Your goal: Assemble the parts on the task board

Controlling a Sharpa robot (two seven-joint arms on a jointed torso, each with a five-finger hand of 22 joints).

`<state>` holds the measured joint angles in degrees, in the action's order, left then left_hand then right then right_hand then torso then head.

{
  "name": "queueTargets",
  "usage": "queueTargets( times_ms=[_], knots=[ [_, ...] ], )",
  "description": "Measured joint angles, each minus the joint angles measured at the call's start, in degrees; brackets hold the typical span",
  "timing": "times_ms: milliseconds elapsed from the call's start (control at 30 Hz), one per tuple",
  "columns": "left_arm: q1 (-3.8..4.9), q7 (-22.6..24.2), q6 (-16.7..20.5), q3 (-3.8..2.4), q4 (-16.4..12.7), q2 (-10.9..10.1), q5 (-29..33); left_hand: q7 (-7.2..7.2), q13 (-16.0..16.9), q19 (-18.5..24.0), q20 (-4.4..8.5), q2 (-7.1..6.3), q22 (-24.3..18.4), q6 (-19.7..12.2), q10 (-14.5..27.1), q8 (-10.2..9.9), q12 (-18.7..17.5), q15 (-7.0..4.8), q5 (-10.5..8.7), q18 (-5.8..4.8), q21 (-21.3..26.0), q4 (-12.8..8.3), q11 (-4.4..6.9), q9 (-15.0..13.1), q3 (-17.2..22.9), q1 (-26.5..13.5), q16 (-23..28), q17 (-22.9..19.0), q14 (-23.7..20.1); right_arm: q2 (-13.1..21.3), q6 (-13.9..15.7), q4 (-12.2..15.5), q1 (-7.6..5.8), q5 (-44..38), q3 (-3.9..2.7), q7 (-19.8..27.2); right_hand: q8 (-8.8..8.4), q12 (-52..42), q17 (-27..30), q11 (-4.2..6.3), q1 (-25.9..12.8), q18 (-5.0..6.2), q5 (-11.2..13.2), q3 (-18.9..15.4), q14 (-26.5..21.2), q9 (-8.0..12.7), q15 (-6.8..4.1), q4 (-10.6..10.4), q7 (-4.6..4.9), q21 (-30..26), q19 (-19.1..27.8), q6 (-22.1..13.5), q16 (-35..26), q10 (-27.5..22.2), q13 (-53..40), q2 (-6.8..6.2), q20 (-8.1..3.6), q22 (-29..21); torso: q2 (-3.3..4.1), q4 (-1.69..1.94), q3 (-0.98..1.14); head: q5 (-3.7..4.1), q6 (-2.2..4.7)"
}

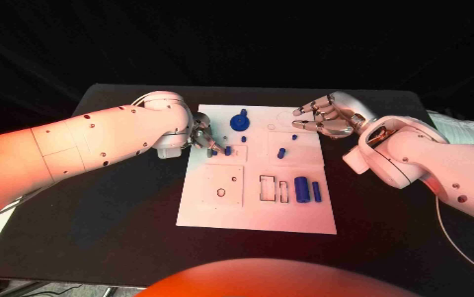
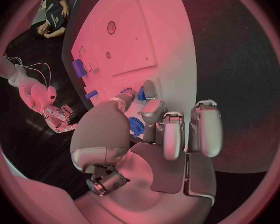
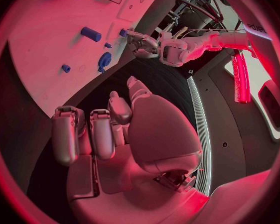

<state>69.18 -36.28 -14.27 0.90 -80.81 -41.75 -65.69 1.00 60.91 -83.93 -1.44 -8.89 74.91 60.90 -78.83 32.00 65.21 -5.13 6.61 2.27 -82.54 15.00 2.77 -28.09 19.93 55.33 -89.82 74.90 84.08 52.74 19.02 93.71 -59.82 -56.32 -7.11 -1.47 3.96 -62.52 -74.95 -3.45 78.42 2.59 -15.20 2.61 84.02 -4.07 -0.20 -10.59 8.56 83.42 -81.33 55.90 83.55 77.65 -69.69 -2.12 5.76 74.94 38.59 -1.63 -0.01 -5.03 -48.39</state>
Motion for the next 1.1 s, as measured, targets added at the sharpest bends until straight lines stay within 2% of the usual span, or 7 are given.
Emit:
queueTargets(
  times_ms=[167, 367, 500, 700, 867, 1033, 1100],
  knots=[
    [-0.18, 0.0, 1.2, -0.06, -0.7, -0.8, 0.0, -0.21, 0.3, 0.0, 0.00, 0.45, 0.0, 0.2, -0.4, 0.2, 0.3, 0.00, 0.00, 0.00, -0.4, 1.2, -0.01, 0.3, -2.0, 0.5, 0.0, 0.0, 0.0, 0.0, 0.0, -0.1, 0.11, 0.0, 0.01, 0.0, 0.00, 0.0, 0.0, 0.00, 0.0, 0.00, 0.0, 0.0, 0.0, 0.0, 0.00, 0.0, 0.00, 0.0, 0.0, 0.0, 0.0, 0.0, 0.0, 0.00, 0.00, 0.0, 0.01, -0.01, -0.04, 0.09, 0.14],
    [-0.11, -0.1, 2.7, -0.45, -1.2, -1.4, 0.1, -0.21, 0.3, -0.2, 0.21, 0.45, 0.0, 0.2, -0.4, 0.2, 0.3, 0.00, 0.00, 0.00, -0.4, 1.3, -0.01, 0.3, -2.5, 0.5, 0.0, 0.0, 0.0, -0.1, 0.0, -0.2, 0.20, 0.0, 0.02, 0.0, 0.00, 0.0, 0.0, 0.00, 0.0, 0.00, 0.0, 0.0, 0.0, 0.0, 0.00, 0.0, 0.00, 0.0, 0.0, 0.0, 0.0, 0.0, 0.0, 0.00, 0.00, 0.0, 0.01, -0.03, 0.00, 0.12, 0.22],
    [-0.03, -0.1, 3.8, -0.80, -1.9, -1.8, 0.3, -0.21, 0.3, -0.2, 0.21, 0.68, 0.0, 0.2, -0.4, 0.2, 0.3, 0.00, 0.00, 0.00, -0.4, 1.3, -0.01, 0.3, -2.5, 0.7, 0.0, 0.0, 0.0, -0.2, -0.1, -0.2, 0.24, 0.0, 0.02, 0.0, 0.00, 0.0, 0.0, 0.00, 0.0, 0.00, 0.0, 0.0, 0.0, 0.0, 0.00, 0.0, 0.00, 0.0, 0.0, 0.0, 0.0, 0.0, 0.0, 0.00, 0.00, 0.0, 0.01, -0.03, 0.00, 0.14, 0.25],
    [0.06, 0.2, 5.6, -1.71, -2.7, -2.4, 1.5, -0.21, 0.2, -0.2, 0.21, 0.68, 0.0, 0.2, -0.4, 0.2, 0.3, 0.00, 0.00, 0.00, -0.4, 1.5, -0.01, 0.4, -3.1, 0.7, 0.0, 0.0, 0.0, -0.3, -0.1, -0.3, 0.33, 0.0, 0.03, 0.0, 0.00, 0.0, 0.0, 0.00, 0.0, 0.00, 0.0, 0.0, 0.0, 0.0, 0.00, 0.0, 0.00, 0.0, 0.0, 0.0, 0.0, 0.0, 0.1, 0.00, 0.00, 0.0, 0.02, -0.02, 0.02, 0.16, 0.27],
    [0.31, 0.7, 7.0, -2.06, -2.9, -2.7, 2.9, -0.21, -0.2, -0.2, 0.21, 0.92, 0.0, 0.2, -0.4, 0.2, 0.2, 0.00, 0.00, 0.00, 0.0, 1.6, -0.01, 0.5, -3.8, 0.5, 0.0, 0.0, 0.0, -0.3, -0.2, -0.3, 0.39, 0.1, 0.03, 0.0, 0.00, 0.0, 0.0, 0.00, 0.0, 0.00, 0.0, 0.0, 0.0, 0.0, 0.00, 0.0, 0.00, 0.0, 0.0, 0.0, 0.0, 0.0, 0.0, 0.00, 0.00, 0.0, 0.02, -0.03, 0.05, 0.17, 0.39],
    [0.41, 1.4, 8.4, -2.16, -2.6, -2.7, 3.3, 0.15, -2.2, -0.2, 0.21, 2.29, 0.0, -0.2, 0.6, 0.2, -1.9, 0.00, 0.00, -0.01, 1.6, 1.4, -0.21, 0.9, -5.3, 1.9, 0.0, 0.0, 0.0, -0.2, -0.2, -0.3, 0.41, 0.1, 0.04, 0.0, 0.00, 0.0, 0.0, 0.00, 0.0, 0.00, 0.0, 0.0, 0.0, 0.0, 0.00, 0.0, 0.00, 0.0, 0.0, 0.0, 0.0, 0.0, 0.0, 0.00, 0.00, 0.0, 0.04, -0.03, 0.05, 0.32, 0.42],
    [0.43, 2.3, 9.1, -2.16, -2.4, -2.5, 3.1, 0.73, -6.1, -0.2, 0.21, 2.50, 0.0, -1.8, 3.2, 0.2, -5.6, 0.00, 0.00, 0.06, 4.5, 1.1, -0.61, 1.3, -5.7, 4.7, 0.0, 0.0, 0.0, -0.2, -0.2, -0.3, 0.42, 0.1, 0.04, 0.0, 0.00, 0.0, 0.0, 0.00, 0.0, 0.00, 0.0, 0.0, 0.0, 0.0, 0.00, 0.0, 0.00, 0.0, 0.0, 0.0, 0.0, 0.0, 0.0, 0.00, 0.00, 0.0, 0.04, -0.03, 0.04, 0.41, 0.46]
  ],
)
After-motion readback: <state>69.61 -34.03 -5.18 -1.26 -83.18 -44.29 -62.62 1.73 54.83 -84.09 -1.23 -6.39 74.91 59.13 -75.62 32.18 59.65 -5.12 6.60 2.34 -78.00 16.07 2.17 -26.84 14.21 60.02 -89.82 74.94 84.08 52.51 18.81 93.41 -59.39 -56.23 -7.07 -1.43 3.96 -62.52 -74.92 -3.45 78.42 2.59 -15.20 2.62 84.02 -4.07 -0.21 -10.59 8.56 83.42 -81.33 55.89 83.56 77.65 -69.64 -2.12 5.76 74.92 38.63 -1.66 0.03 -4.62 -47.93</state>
